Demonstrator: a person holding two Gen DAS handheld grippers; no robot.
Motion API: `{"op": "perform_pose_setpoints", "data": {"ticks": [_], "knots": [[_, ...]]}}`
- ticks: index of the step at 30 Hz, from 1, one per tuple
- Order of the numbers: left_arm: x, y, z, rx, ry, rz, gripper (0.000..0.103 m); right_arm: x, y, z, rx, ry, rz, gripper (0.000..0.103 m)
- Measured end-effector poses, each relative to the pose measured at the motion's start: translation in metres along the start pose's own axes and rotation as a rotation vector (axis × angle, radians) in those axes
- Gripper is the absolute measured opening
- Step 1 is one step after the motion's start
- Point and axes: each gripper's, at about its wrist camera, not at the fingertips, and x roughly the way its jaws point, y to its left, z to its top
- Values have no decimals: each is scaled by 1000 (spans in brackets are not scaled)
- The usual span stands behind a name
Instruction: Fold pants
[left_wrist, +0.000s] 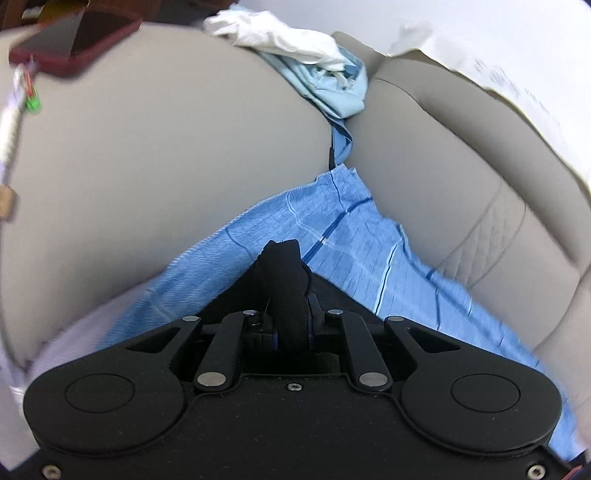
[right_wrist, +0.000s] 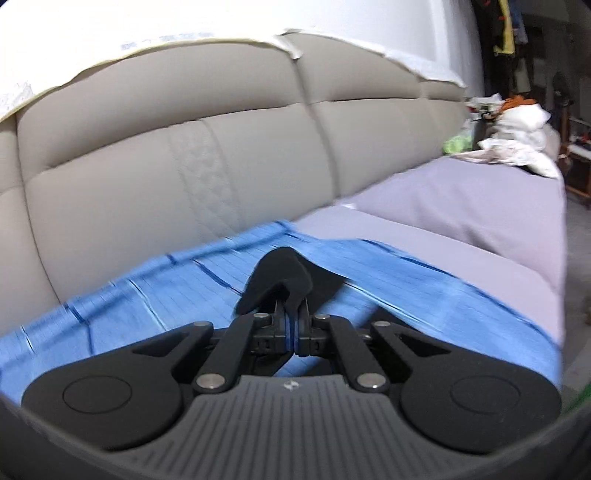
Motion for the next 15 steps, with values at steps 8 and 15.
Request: {"op": "perform_pose_setpoints", "data": {"ticks": [8,15], "knots": [[-33,3,-17,99,25,109,12,-36,-64,-77,56,104,-110,5],[-18,17,-39,117,84,201,12,-33,-83,-103,61,166,-152,5]]}}
